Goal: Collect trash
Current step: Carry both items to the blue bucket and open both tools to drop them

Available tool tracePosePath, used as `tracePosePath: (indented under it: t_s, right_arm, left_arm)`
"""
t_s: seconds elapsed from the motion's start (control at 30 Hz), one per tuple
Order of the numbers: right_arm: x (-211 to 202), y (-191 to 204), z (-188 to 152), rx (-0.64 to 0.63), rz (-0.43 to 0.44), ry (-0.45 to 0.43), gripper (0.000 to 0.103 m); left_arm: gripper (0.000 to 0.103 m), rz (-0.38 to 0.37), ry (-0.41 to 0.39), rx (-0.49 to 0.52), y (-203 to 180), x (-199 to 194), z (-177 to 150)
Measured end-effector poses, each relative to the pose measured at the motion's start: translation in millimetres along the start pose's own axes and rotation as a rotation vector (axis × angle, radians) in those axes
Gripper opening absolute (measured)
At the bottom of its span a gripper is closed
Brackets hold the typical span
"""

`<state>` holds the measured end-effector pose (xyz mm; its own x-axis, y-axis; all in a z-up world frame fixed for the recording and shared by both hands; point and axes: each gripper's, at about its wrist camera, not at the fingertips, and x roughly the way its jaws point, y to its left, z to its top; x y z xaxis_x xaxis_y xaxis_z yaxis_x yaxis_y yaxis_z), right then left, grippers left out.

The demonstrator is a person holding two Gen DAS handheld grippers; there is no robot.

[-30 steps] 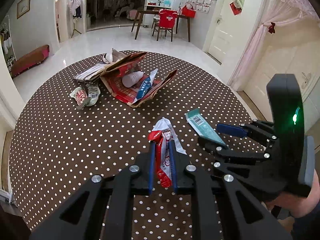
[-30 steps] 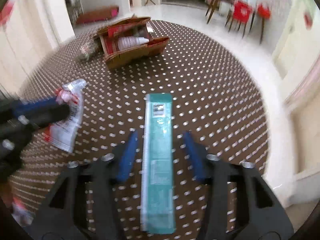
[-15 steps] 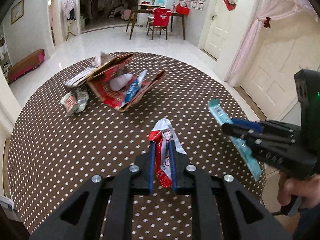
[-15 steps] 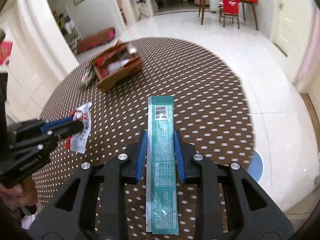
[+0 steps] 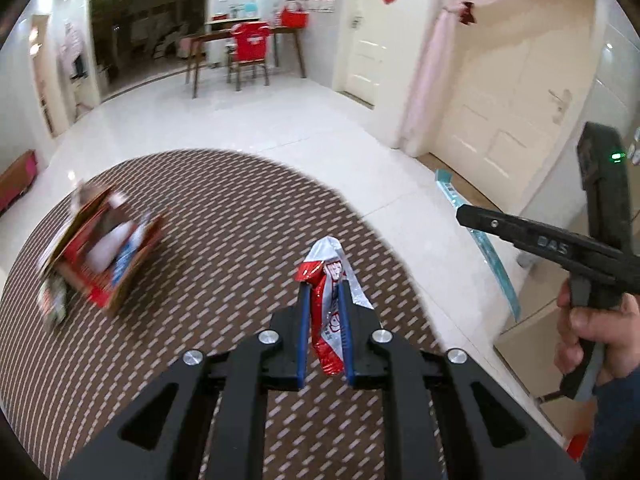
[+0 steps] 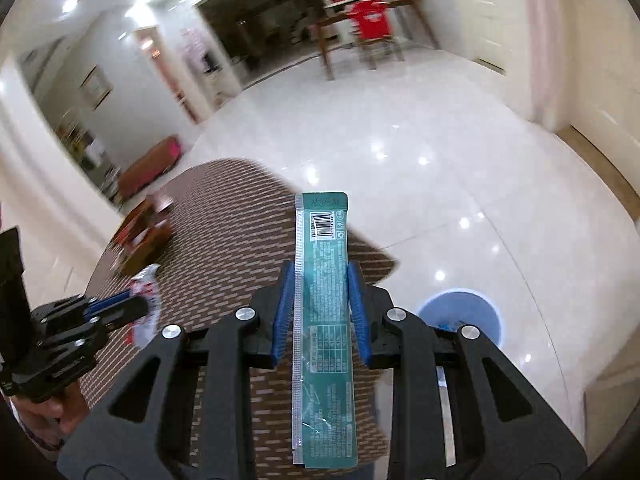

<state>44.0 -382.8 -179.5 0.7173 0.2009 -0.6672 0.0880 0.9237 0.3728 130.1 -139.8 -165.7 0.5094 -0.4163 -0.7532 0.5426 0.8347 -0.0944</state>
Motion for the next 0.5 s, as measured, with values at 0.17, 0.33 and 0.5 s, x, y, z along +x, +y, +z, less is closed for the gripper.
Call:
tracePosePath:
  t_s: [0.17, 0.33, 0.5]
  right_arm:
    - [22, -77, 0, 0.11, -0.084, 0.044, 0.027]
    - [57, -126, -17, 0.204, -0.125, 0.111, 0.028]
    - [84, -170, -36, 0.335, -0.138, 0.142, 0.058]
  left_arm:
    - [0.013, -0.05, 0.013, 0.063, -35, 29, 21]
    - [0.013, -0.084, 0.041, 0.105, -65, 59, 38]
    - [0.013, -0.119, 0.097, 0.154, -96, 97, 50]
